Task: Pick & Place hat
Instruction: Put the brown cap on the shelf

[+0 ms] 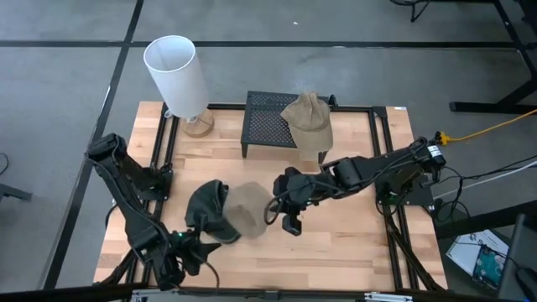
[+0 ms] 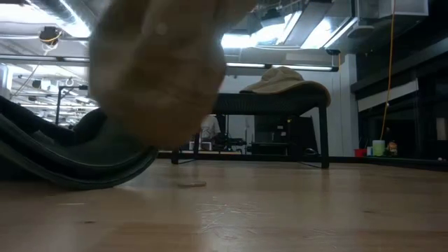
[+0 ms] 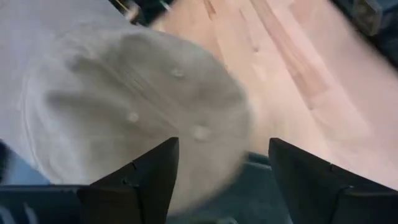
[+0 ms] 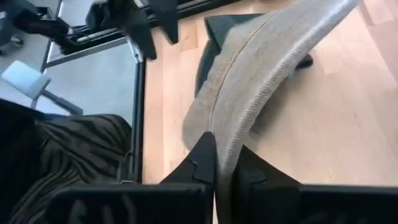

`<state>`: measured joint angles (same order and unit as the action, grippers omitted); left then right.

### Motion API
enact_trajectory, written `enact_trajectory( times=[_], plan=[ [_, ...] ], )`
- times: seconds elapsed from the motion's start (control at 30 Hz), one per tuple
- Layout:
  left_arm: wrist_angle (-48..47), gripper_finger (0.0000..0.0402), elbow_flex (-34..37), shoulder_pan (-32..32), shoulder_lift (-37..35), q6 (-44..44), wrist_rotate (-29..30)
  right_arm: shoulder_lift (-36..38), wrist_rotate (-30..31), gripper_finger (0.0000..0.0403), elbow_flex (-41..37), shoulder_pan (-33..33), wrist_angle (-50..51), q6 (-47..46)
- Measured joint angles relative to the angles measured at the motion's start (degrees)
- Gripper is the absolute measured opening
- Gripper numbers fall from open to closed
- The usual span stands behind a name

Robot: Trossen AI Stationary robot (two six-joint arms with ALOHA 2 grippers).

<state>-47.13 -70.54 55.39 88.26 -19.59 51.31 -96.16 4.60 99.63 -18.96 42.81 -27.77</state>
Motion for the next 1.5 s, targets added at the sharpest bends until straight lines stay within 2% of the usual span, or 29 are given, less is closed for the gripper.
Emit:
enact_trajectory(
  times=[0.13, 0.3, 0.43, 0.53, 0.63, 0.83, 1.03, 1.17, 1.33, 1.5],
  plan=[
    [-5.8, 0.0242, 0.0, -0.1, -4.3, -5.9, -4.1, 0.0, -6.4, 0.0014, 0.0, -1.8, -2.1, 4.5],
    [-8.9, 0.0242, 0.0, 0.9, -10.2, -8.6, -0.6, 0.3, -14.4, 0.0027, 0.0, -5.5, -2.7, 8.8],
    [-7.7, 0.0242, 0.0, 0.0, -12.5, -6.7, 2.4, 0.3, -15.7, 0.0013, 0.0, -7.8, -6.9, 9.9],
    [-3.8, 0.0242, 0.0, -2.4, -12.3, -3.3, 1.9, 0.3, -15.8, 0.0013, 0.0, -8.8, -12.6, 13.6],
    [4.3, 0.0242, 0.0, -5.3, -11.1, 2.7, -3.9, 0.3, -16.6, 0.0018, 0.0, -9.2, -17.2, 18.2],
    [25.6, 0.0242, 0.0, -8.6, -7.4, 18.6, -20.8, 0.3, -18.3, 0.0018, 0.0, -9.1, -20.7, 22.7],
    [39.7, 0.0242, 0.0, -10.3, -4.6, 25.6, -38.9, 0.3, -18.3, 0.0016, 0.0, -9.1, -21.9, 23.8],
    [46.4, 0.0242, 0.0, -10.7, -3.6, 29.2, -44.8, 0.3, -18.2, 0.0026, 0.0, -9.1, -22.0, 23.7],
    [51.4, 0.0242, 0.0, -10.8, -3.2, 31.8, -49.4, 0.3, -15.4, 0.0013, 0.0, -8.9, -21.9, 23.9],
    [56.4, 0.0242, 0.0, -11.7, -3.1, 31.7, -59.5, 0.3, -14.2, 0.0019, 0.0, -8.2, -21.6, 23.9]
  ],
)
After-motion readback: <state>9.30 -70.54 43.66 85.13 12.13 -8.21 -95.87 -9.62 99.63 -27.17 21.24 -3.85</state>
